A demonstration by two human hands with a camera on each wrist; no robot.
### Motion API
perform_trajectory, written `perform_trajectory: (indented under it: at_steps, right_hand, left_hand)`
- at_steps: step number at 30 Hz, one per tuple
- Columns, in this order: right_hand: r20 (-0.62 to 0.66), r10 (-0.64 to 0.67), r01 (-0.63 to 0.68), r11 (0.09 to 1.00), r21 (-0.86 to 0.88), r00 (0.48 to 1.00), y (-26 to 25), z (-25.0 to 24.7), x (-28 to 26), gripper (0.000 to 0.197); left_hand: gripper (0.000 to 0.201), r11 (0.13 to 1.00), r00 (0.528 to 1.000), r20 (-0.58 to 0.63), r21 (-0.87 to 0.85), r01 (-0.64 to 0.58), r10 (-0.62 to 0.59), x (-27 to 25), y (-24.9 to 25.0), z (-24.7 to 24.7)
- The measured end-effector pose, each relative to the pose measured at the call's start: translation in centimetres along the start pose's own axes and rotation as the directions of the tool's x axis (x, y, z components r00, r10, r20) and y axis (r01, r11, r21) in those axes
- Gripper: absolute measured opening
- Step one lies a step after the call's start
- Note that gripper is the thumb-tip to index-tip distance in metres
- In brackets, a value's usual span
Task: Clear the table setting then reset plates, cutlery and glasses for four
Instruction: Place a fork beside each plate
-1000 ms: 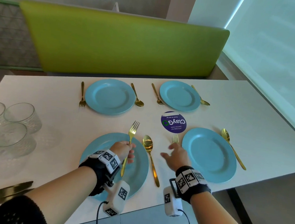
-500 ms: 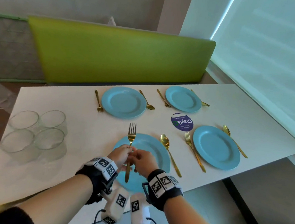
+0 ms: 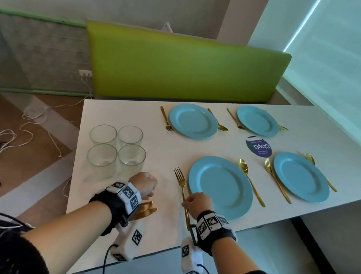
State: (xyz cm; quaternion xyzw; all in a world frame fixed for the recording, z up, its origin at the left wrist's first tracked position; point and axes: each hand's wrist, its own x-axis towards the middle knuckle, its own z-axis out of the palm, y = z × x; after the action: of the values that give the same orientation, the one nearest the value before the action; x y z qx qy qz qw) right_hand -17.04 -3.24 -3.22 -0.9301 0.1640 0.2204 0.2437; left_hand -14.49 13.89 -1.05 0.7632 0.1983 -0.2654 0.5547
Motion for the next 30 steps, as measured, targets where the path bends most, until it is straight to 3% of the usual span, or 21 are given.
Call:
perform_trajectory:
  at_steps: [7,15,30]
  right_hand:
    - [-0.032,0.025,-0.029,0.991,-0.133,0.999,-1.3,1.1,1.0,0.034]
    - [-0.116,0.125,-0.133,0.989,-0.069,0.985,-1.1,1.3,2.1,0.025]
    - [-0.203,0.166,-0.185,0.979,-0.081,0.965,-0.6,0.3,2.4,0.037]
  left_hand:
    - [0.026,0.997,1.0,0.023,0.07,-0.015,0.013,0.2,-1.5,-1.1]
    - [0.015,0.997,1.0,0.021,0.072,-0.011,0.01,0.6,-1.3,-1.6]
    - [0.004,0.989,0.999,-0.025,0.146,-0.031,0.036,0.5,-2.0,-2.1]
